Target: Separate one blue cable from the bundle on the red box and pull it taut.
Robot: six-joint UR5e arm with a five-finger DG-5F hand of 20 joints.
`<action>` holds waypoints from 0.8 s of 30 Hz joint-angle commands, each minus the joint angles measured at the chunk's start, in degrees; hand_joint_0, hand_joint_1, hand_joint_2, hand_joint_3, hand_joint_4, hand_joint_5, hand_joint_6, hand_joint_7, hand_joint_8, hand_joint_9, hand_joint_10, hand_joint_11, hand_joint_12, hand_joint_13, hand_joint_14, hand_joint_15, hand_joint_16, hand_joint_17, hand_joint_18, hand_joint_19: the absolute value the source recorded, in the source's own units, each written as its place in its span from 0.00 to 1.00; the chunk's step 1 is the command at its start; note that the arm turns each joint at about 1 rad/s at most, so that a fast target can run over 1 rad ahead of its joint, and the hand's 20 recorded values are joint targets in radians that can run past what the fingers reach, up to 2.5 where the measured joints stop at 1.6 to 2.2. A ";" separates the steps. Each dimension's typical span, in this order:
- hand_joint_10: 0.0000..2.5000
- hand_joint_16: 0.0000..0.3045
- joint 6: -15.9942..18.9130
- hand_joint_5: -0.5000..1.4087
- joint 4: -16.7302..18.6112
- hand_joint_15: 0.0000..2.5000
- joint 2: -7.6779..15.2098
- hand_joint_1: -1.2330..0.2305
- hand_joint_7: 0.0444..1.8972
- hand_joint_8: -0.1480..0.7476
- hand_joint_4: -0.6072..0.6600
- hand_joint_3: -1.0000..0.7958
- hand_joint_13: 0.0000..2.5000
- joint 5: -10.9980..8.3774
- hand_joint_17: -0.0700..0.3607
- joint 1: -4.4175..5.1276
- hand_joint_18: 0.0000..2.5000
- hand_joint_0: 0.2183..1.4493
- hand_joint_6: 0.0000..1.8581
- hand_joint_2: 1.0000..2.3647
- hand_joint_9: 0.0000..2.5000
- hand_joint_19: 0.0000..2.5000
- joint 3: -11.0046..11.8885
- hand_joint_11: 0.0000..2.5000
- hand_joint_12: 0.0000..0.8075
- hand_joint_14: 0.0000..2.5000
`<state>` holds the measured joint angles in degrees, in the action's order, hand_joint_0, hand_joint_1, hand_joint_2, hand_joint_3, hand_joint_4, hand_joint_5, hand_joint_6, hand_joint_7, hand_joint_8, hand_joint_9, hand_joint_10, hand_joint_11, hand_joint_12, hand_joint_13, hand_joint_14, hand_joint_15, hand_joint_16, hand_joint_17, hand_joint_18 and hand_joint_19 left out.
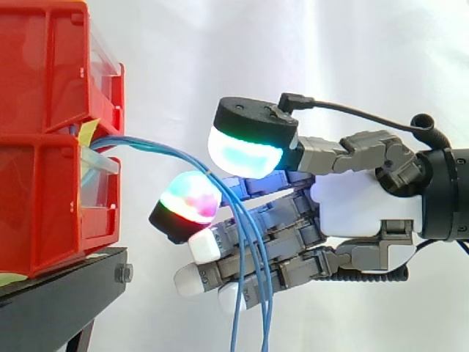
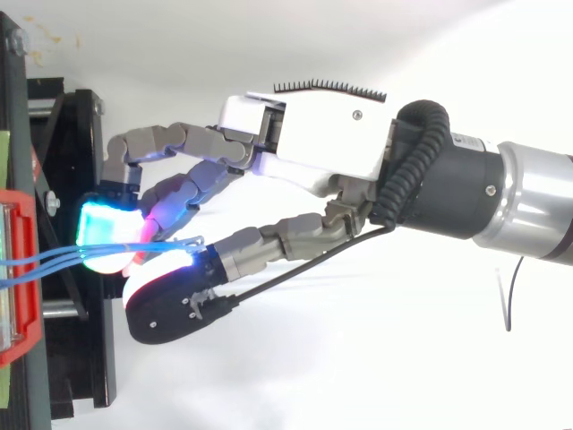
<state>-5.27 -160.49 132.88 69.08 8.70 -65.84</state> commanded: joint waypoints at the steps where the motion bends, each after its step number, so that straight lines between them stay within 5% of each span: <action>1: 0.00 0.15 0.00 0.23 0.00 0.10 0.01 0.38 0.71 0.54 0.67 0.28 0.26 -0.09 0.39 0.00 0.25 0.30 0.27 0.00 0.36 0.18 0.01 0.12 0.45 0.00; 24: 0.00 0.15 0.17 0.25 0.00 0.10 0.01 0.46 0.76 0.55 0.67 0.39 0.27 -0.09 0.40 0.09 0.25 0.32 0.27 0.01 0.39 0.19 -0.08 0.13 0.46 0.00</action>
<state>-5.10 -160.49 132.85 68.99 8.77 -65.87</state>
